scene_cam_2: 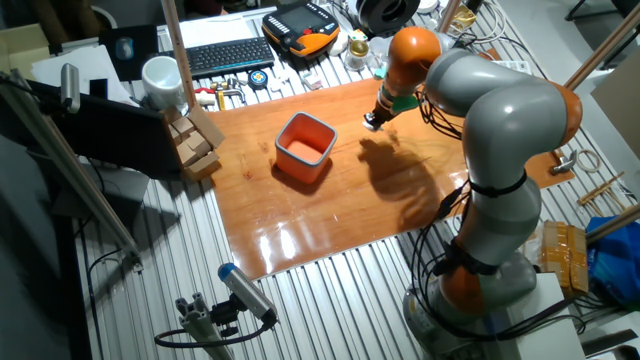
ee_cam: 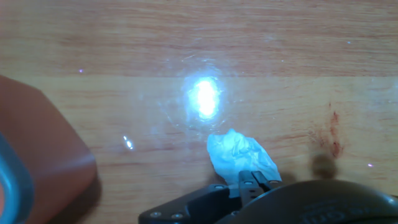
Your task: Put the garbage in the trash can
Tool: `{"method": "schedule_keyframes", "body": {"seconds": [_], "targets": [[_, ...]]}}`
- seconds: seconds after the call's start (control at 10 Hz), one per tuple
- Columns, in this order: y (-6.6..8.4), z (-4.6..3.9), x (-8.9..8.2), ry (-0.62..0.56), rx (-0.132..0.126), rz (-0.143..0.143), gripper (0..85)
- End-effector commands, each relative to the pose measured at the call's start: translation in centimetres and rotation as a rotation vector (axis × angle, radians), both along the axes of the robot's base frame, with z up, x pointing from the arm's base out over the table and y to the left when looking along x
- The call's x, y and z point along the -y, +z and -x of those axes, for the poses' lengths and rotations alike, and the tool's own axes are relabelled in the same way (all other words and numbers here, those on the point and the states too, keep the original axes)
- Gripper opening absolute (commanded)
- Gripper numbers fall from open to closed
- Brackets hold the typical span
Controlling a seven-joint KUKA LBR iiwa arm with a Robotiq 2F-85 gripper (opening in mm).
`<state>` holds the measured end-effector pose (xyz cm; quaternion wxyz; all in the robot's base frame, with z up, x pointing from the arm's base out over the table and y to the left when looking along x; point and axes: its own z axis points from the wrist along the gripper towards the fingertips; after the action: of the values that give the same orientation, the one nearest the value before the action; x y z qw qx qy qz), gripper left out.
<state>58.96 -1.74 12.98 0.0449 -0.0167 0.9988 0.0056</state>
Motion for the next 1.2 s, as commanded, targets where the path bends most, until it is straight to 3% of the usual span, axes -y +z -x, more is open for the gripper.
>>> {"method": "schedule_keyframes", "body": {"seconds": [0.0,0.5,0.6,0.8,0.9,1.0,1.1], "targets": [[0.13,0.02,-0.28,-0.004,-0.004,-0.002,0.0],[0.28,0.04,-0.58,0.012,0.004,0.024,0.0],[0.28,0.04,-0.58,0.000,-0.010,0.003,0.0],[0.28,0.04,-0.58,-0.078,-0.064,-0.007,0.0],[0.28,0.04,-0.58,-0.096,-0.077,-0.017,0.0],[0.28,0.04,-0.58,-0.044,-0.080,0.017,0.0],[0.28,0.04,-0.58,-0.039,-0.075,-0.003,0.0]]}}
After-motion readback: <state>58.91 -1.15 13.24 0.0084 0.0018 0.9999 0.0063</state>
